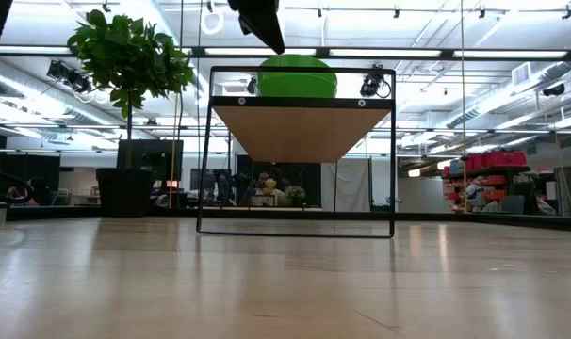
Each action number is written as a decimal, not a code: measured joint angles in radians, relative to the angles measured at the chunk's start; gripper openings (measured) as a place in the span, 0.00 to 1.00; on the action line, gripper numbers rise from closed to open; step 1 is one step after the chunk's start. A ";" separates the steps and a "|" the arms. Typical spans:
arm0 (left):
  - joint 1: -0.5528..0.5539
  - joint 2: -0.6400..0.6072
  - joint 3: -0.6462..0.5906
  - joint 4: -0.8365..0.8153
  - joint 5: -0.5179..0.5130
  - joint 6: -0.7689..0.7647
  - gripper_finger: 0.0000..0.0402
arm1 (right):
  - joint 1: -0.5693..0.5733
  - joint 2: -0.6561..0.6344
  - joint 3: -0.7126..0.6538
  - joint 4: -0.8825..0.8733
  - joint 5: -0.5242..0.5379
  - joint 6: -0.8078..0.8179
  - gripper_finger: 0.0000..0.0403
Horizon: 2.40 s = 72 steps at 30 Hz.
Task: Pick & Place Mini bowls
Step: Stack the top green bowl on the green bowl on the shelf
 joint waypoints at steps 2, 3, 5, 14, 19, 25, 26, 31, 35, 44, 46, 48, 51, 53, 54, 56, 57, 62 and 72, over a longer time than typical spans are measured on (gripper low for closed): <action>0.006 0.001 0.000 -0.001 0.000 0.000 0.00 | 0.000 0.000 0.000 0.000 0.000 0.000 0.02; 0.008 0.002 0.000 -0.002 0.000 0.000 0.00 | 0.000 0.000 0.000 0.000 0.000 0.000 0.02; 0.016 0.003 0.000 -0.002 0.003 0.000 0.00 | 0.000 0.000 0.000 0.000 0.000 0.000 0.02; 0.045 0.003 0.000 -0.001 0.090 -0.008 0.00 | 0.000 0.000 0.000 0.000 0.000 0.000 0.02; 0.045 0.003 0.000 -0.001 0.106 -0.018 0.00 | 0.000 0.000 0.000 0.000 0.000 0.000 0.02; 0.045 0.003 0.000 -0.014 0.136 -0.024 0.00 | 0.000 0.000 0.000 0.000 0.000 0.000 0.02; 0.045 0.003 0.000 -0.019 0.136 -0.025 0.00 | 0.000 0.000 0.000 0.000 0.000 0.000 0.02; 0.045 0.003 0.000 -0.040 0.137 -0.024 0.00 | 0.000 0.000 0.000 0.000 0.000 0.000 0.02; 0.045 0.003 0.000 -0.040 0.137 -0.024 0.00 | 0.000 0.000 0.000 0.000 0.000 0.000 0.02; 0.045 0.004 0.000 -0.042 0.149 -0.025 0.00 | 0.000 0.000 0.000 0.000 0.000 0.000 0.02; 0.045 0.004 0.000 -0.050 0.154 -0.025 0.00 | 0.000 0.000 0.000 0.000 0.000 0.000 0.02; 0.045 0.004 0.000 -0.058 0.158 -0.026 0.00 | 0.000 0.000 0.000 0.000 0.000 0.000 0.02; 0.045 0.004 0.000 -0.066 0.158 -0.026 0.00 | 0.000 0.000 0.000 0.000 0.000 0.000 0.02; 0.045 0.004 0.000 -0.068 0.159 -0.026 0.00 | 0.000 0.000 0.000 0.000 0.000 0.000 0.02; 0.045 0.004 0.000 -0.070 0.159 -0.026 0.00 | 0.000 0.000 0.000 0.000 0.000 0.000 0.02; 0.045 0.004 0.000 -0.076 0.166 -0.026 0.00 | 0.000 0.000 0.000 0.000 0.000 0.000 0.02; 0.045 0.004 0.000 -0.080 0.173 -0.026 0.00 | 0.000 0.000 0.000 0.000 0.000 0.000 0.02; 0.044 0.005 0.000 -0.083 0.185 -0.027 0.00 | 0.000 0.000 0.000 0.000 0.000 0.000 0.02; 0.037 0.005 0.000 -0.060 0.174 -0.021 0.00 | 0.000 0.000 0.000 0.000 0.000 0.000 0.02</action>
